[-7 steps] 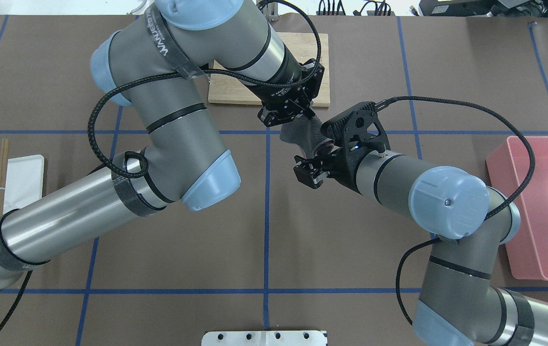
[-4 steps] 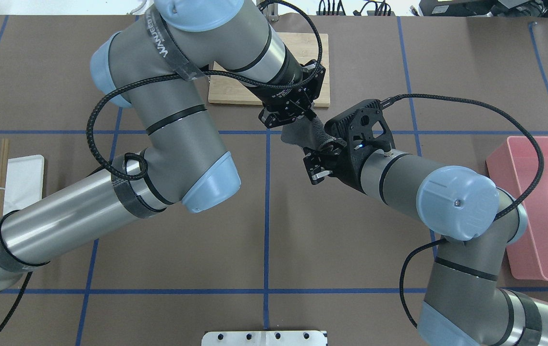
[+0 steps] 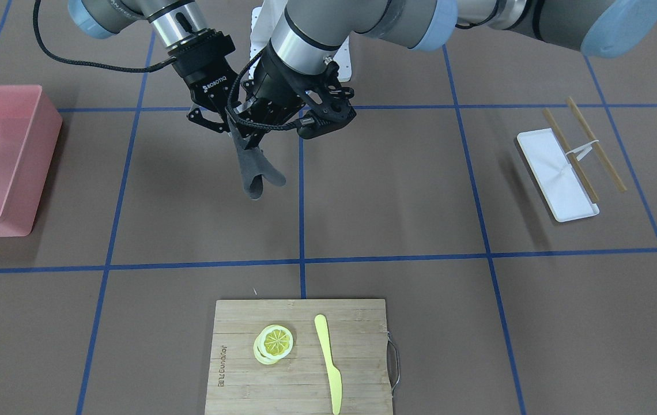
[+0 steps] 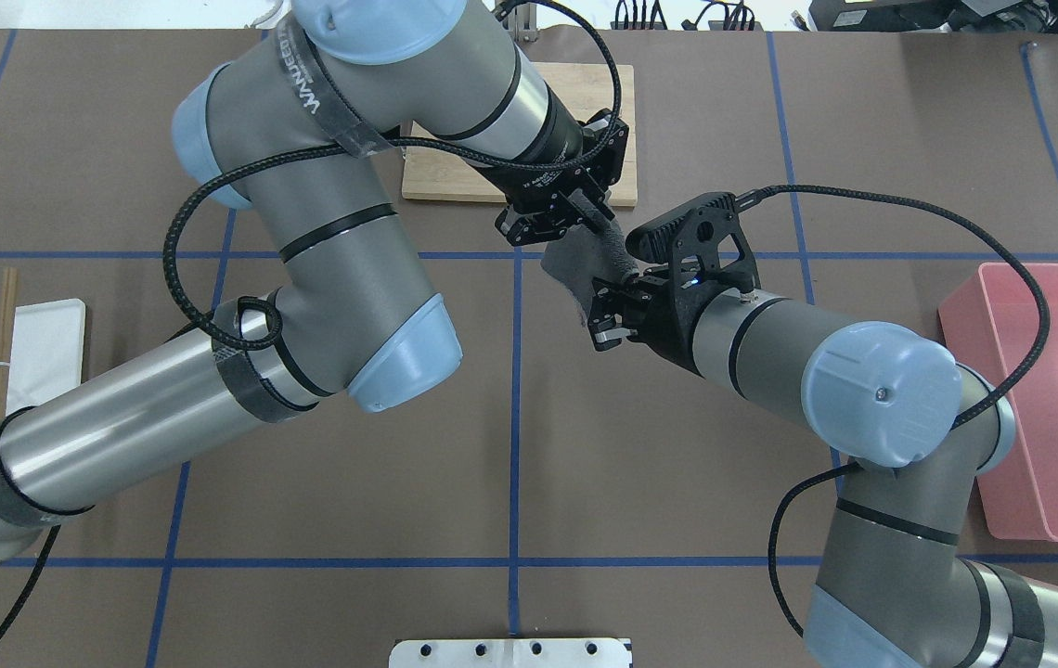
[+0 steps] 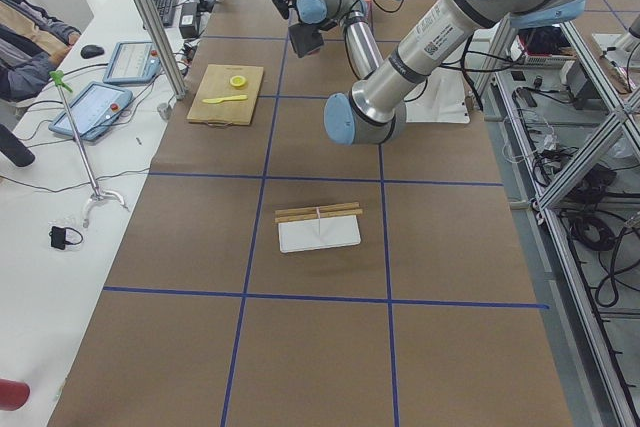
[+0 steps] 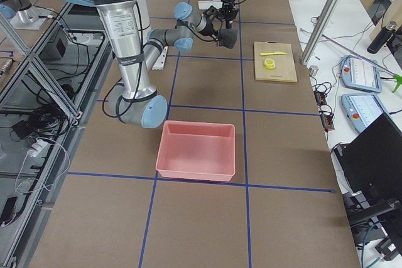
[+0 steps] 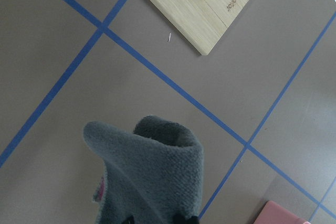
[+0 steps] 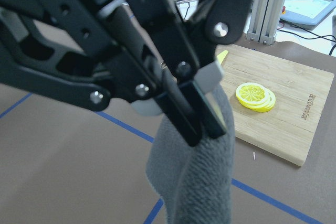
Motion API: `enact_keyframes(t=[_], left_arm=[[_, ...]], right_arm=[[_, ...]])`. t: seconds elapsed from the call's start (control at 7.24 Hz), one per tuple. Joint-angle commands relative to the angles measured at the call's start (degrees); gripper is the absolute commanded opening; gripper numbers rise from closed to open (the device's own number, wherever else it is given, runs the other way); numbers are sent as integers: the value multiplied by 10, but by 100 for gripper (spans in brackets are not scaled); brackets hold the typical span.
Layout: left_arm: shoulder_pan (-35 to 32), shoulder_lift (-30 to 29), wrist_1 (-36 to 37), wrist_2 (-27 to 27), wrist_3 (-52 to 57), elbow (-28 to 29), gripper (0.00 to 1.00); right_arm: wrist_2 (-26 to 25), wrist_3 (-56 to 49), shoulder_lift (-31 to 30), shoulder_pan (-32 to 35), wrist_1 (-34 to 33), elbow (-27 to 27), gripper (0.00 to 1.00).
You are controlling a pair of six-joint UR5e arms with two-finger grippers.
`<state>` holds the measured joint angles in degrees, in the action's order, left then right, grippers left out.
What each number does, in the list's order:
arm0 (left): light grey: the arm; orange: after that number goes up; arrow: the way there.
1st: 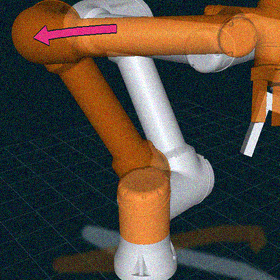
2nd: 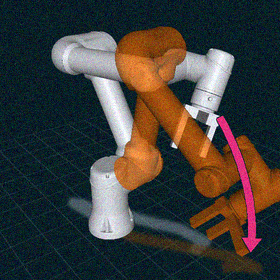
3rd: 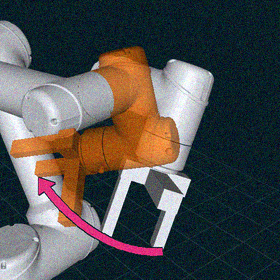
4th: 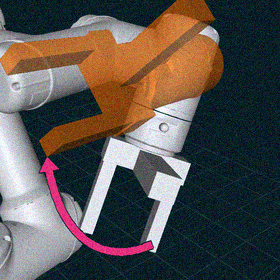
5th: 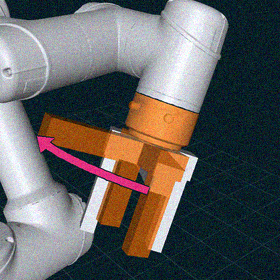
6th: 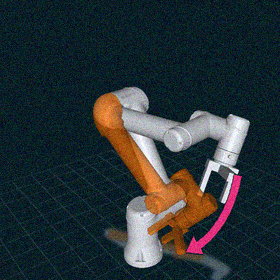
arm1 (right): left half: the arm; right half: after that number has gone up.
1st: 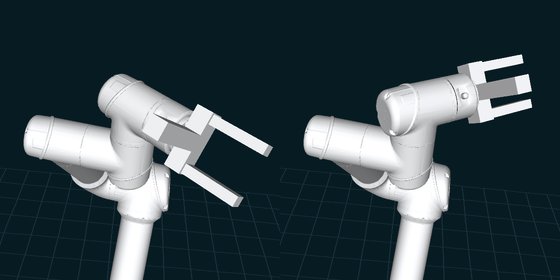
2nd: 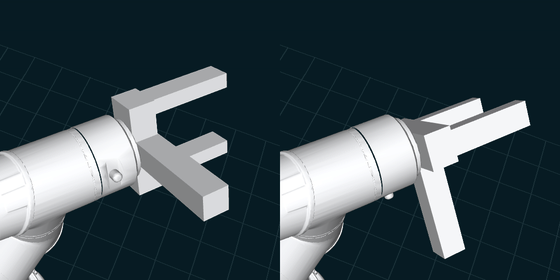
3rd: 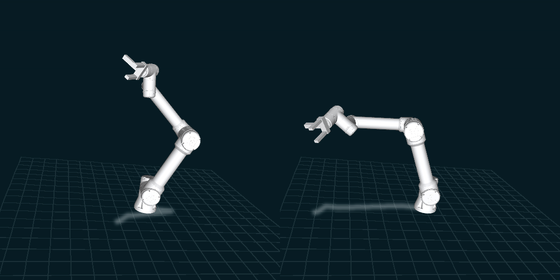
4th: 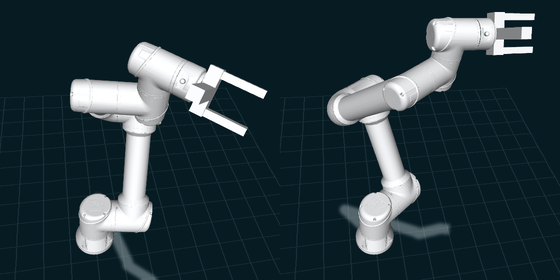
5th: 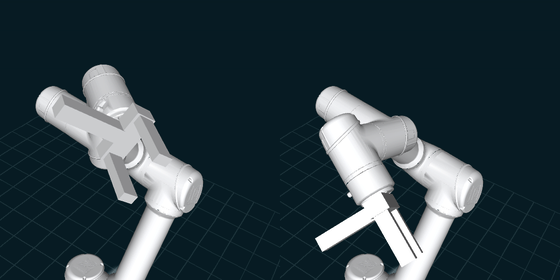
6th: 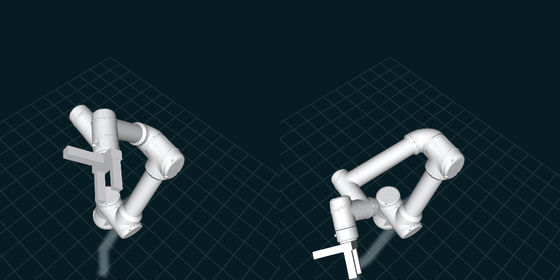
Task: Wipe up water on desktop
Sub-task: 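Grasp the hanging towel with the right gripper and release it from the left gripper, then lower the towel onto the table with the right gripper while the left arm withdraws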
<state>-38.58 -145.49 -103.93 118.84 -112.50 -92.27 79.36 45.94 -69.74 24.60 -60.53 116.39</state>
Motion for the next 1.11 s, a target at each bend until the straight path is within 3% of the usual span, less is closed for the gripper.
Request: enact_keyframes(t=[0.0,0.14,0.28,0.41,0.55,0.83,0.97], left_arm=[[-9,23,0,-23,1,-55,98],[-30,75,-20,-59,-1,-122,98],[-69,128,-55,-61,2,-159,98],[-108,164,-56,-36,7,-176,98],[-154,188,-52,27,53,-175,98],[-239,272,-51,118,234,-170,98],[-257,315,-48,121,335,-166,98]], right_arm=[[-1,85,0,-15,-8,0,0],[-1,146,13,-31,-53,3,0],[-3,220,45,-55,-103,2,0],[-4,300,79,-79,-170,1,0],[-3,314,93,-95,-197,0,0],[-1,386,94,-125,-215,-10,0],[1,442,94,-126,-213,-17,0]])
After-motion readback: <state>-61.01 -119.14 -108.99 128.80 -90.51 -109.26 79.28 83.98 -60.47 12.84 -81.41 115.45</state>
